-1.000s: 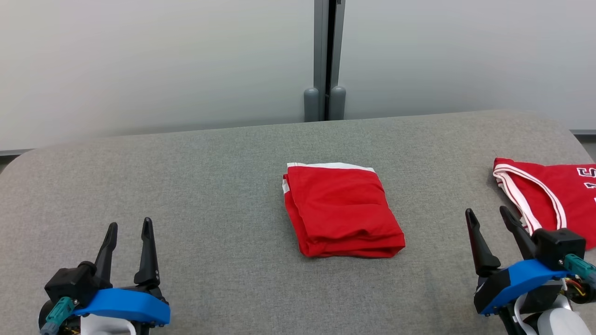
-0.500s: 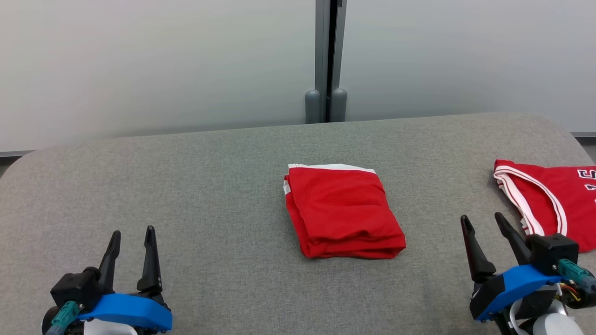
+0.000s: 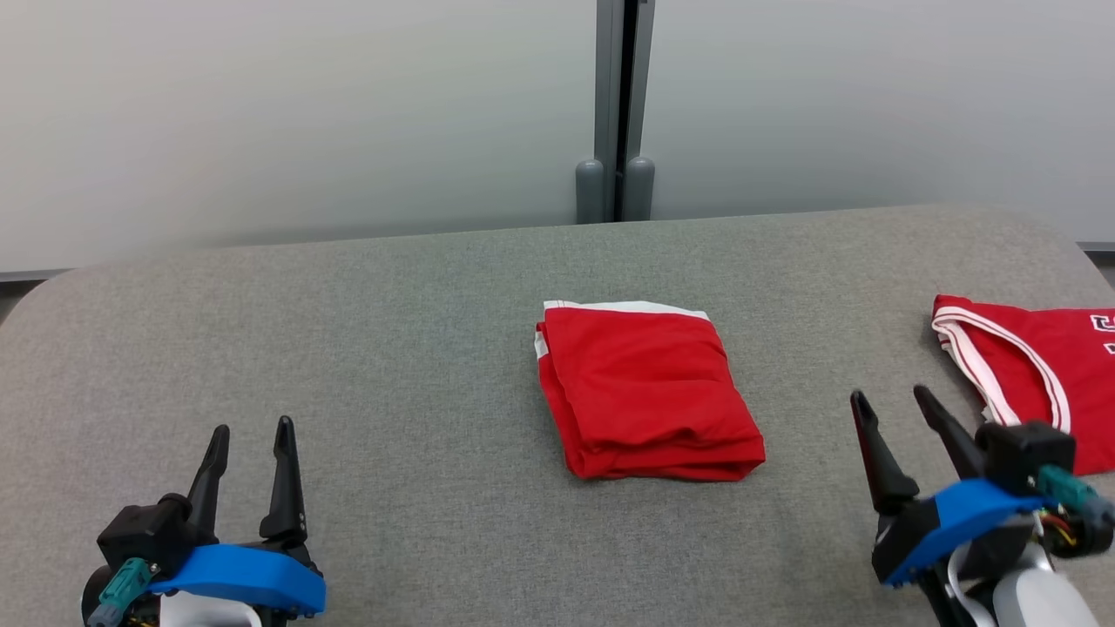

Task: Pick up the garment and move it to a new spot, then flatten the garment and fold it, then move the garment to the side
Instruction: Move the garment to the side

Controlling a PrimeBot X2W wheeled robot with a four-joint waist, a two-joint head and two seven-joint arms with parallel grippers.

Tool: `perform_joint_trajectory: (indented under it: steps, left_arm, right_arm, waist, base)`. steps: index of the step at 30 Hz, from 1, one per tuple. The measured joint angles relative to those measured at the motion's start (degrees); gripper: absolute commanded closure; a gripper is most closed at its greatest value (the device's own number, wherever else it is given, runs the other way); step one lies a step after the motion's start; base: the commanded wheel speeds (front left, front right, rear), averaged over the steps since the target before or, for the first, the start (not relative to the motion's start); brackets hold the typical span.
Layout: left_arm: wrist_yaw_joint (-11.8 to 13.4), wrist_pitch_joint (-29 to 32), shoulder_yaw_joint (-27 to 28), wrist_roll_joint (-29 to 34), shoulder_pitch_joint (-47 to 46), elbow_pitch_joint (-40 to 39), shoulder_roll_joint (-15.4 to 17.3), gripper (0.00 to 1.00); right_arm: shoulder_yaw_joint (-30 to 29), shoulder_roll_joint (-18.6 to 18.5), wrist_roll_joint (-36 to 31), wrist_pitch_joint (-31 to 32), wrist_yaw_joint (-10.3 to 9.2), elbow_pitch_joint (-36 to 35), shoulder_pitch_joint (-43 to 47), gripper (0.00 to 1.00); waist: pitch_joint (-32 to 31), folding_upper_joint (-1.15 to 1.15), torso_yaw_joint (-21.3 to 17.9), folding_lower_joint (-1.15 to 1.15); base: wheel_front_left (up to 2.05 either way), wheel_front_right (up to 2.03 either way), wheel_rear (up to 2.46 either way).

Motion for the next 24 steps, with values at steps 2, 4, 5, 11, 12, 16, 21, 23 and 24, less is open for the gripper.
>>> perform_joint_trajectory:
  steps: [2, 4, 5, 11, 12, 16, 21, 23, 24]
  left_arm:
    - [0.00, 0.00, -0.05, 0.00, -0.18, -0.18, -0.05, 0.00]
    - [0.00, 0.00, -0.18, 0.00, -0.40, -0.44, -0.02, 0.00]
    - [0.00, 0.00, -0.30, 0.00, -0.58, -0.55, -0.02, 0.00]
    - [0.00, 0.00, -1.83, 0.00, -3.18, -1.54, 0.01, 0.00]
    - [0.00, 0.00, -2.16, 0.00, -3.82, -1.66, -0.02, 0.00]
    - [0.00, 0.00, -3.81, -0.08, -5.26, -2.71, -0.44, 0.00]
    - [0.00, 0.00, -5.21, -0.47, -5.96, -3.18, -0.64, 0.00]
    - [0.00, 0.00, -5.32, -0.52, -5.98, -3.24, -0.77, 0.00]
    - [0.00, 0.00, -5.35, -0.56, -5.98, -3.26, -0.83, 0.00]
  right_arm:
    - [0.40, -0.14, 0.79, 1.49, 0.00, -0.04, -1.94, 0.00]
    - [1.14, 0.01, 2.19, 4.81, 0.00, 0.29, -4.49, 0.00]
    - [1.40, 0.27, 3.45, 5.92, 0.00, 0.44, -5.82, 0.00]
    - [1.00, 0.56, 6.62, 15.24, 0.00, 6.11, -16.01, 0.00]
    - [0.53, 0.68, 6.66, 16.66, 0.00, 7.65, -17.45, 0.00]
    - [-2.09, 1.49, 5.68, 23.40, 0.00, 14.81, -21.54, 0.00]
    - [-4.81, 2.86, 3.11, 25.93, 0.00, 21.90, -24.41, 0.00]
    - [-6.25, 3.11, 2.37, 26.50, 0.00, 24.92, -25.19, 0.00]
    - [-6.90, 3.21, 2.04, 26.82, 0.00, 26.38, -25.55, 0.00]
  waist:
    - [0.40, 0.00, 0.17, 0.00]
    - [1.01, 0.00, 0.38, 0.00]
    - [1.38, 0.00, 0.51, 0.00]
    - [4.43, 0.00, 1.94, 0.01]
    - [4.91, 0.00, 2.41, 0.01]
    - [6.54, 0.00, 4.71, 0.01]
    - [8.12, 0.00, 7.51, 0.01]
    - [8.61, 0.00, 8.31, 0.01]
    - [8.83, 0.00, 8.64, 0.01]
  base:
    - [0.00, 0.00, 0.00]
    - [0.00, 0.00, 0.00]
    - [0.00, 0.00, 0.00]
    - [0.00, 0.00, 0.00]
    - [0.00, 0.00, 0.00]
    - [0.00, 0.00, 0.00]
    - [0.00, 0.00, 0.00]
    - [0.00, 0.00, 0.00]
    - [0.00, 0.00, 0.00]
